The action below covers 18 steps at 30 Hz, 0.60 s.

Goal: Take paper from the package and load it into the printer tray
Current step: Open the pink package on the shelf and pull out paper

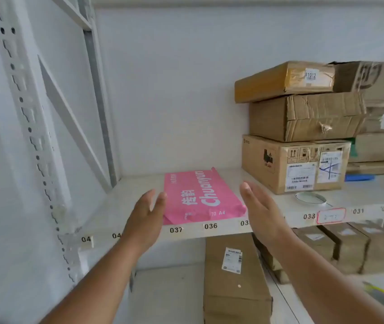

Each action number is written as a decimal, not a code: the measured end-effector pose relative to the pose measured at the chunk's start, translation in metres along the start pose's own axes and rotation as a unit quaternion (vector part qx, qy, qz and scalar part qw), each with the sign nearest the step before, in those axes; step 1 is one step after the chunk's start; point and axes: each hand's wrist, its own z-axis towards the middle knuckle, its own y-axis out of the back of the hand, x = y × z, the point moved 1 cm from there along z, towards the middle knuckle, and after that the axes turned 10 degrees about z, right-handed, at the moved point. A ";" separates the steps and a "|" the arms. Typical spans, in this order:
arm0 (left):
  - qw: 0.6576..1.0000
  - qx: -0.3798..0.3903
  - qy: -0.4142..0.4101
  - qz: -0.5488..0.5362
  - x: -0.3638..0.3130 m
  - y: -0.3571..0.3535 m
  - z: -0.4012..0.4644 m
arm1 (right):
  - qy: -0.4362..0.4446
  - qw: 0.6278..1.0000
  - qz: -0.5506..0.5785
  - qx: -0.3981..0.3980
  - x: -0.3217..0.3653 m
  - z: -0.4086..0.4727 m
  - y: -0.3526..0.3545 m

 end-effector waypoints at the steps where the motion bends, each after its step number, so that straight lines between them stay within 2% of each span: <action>1: 1.000 0.013 0.004 0.019 0.006 -0.004 0.000 | -0.015 1.000 -0.027 -0.005 -0.006 0.002 -0.002; 3: 0.997 0.036 0.003 0.062 0.012 -0.010 0.000 | -0.034 0.995 -0.095 -0.005 -0.020 0.009 -0.002; 8: 0.993 0.069 -0.031 0.093 0.014 -0.021 -0.001 | -0.064 0.987 -0.147 -0.009 -0.030 0.019 -0.001; 13: 0.985 0.048 -0.035 0.160 0.018 -0.031 -0.001 | -0.035 0.976 -0.212 0.025 -0.047 0.031 -0.002; 18: 0.983 0.009 -0.016 0.181 0.027 -0.033 0.001 | 0.004 0.976 -0.213 0.038 -0.045 0.025 0.006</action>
